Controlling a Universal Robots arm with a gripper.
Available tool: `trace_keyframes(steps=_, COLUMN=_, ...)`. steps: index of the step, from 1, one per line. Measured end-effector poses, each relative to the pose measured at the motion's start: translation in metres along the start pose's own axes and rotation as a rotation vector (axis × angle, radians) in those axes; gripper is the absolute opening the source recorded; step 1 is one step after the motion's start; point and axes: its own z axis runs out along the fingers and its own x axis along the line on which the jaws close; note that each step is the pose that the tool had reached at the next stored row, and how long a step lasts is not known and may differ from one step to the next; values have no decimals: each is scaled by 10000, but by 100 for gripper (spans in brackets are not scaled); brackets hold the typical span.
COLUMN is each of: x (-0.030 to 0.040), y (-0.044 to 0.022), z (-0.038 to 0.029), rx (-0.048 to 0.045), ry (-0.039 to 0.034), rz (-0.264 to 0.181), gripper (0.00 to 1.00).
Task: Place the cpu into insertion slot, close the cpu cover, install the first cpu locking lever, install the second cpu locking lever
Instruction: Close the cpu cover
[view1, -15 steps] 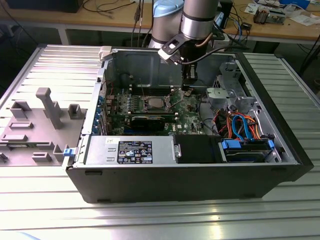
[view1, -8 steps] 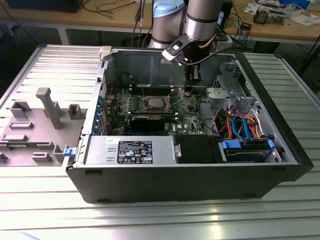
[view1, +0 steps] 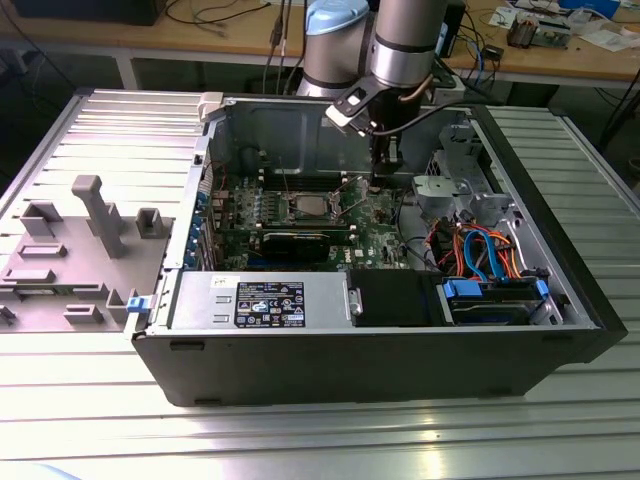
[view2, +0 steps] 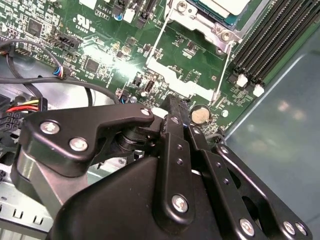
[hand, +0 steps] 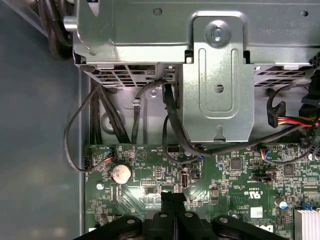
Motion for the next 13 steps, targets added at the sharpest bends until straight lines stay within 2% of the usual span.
trace_keyframes(steps=5, x=2, y=-7, z=57, rx=-6, ry=-1, rz=-1, gripper=11)
trace_keyframes(steps=13, x=6, y=-101, z=72, rx=-27, ry=-1, rz=1, gripper=11)
